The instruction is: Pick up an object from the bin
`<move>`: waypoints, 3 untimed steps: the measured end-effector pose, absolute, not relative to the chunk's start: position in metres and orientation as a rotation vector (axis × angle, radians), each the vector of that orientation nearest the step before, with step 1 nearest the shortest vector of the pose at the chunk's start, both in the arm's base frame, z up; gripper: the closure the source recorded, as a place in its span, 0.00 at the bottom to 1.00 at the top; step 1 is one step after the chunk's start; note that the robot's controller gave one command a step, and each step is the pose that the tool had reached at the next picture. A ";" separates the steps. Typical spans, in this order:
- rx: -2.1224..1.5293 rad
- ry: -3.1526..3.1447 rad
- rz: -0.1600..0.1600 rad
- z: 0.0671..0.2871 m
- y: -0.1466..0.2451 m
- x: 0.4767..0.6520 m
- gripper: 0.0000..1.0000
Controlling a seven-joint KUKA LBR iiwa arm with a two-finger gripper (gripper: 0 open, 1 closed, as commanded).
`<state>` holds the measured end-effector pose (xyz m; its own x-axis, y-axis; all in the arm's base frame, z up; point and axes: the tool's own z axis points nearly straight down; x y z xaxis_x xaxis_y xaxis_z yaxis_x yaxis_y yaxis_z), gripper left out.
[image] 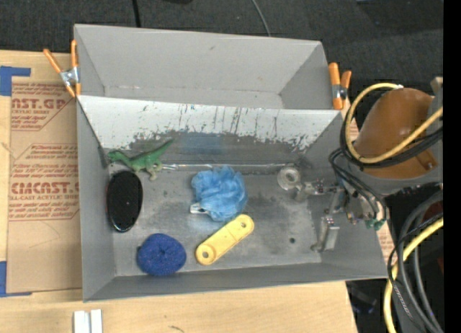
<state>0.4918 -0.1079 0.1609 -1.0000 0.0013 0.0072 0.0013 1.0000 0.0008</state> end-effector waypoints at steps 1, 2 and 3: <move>0.000 -3.142 0.001 0.165 -0.108 0.494 0.00; 0.050 -3.142 0.005 0.157 -0.098 0.507 0.00; 0.401 -3.120 0.001 0.119 -0.057 0.525 0.00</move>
Offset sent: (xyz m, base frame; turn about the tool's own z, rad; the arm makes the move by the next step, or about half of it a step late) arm 0.0675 0.0613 -0.0461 -0.1814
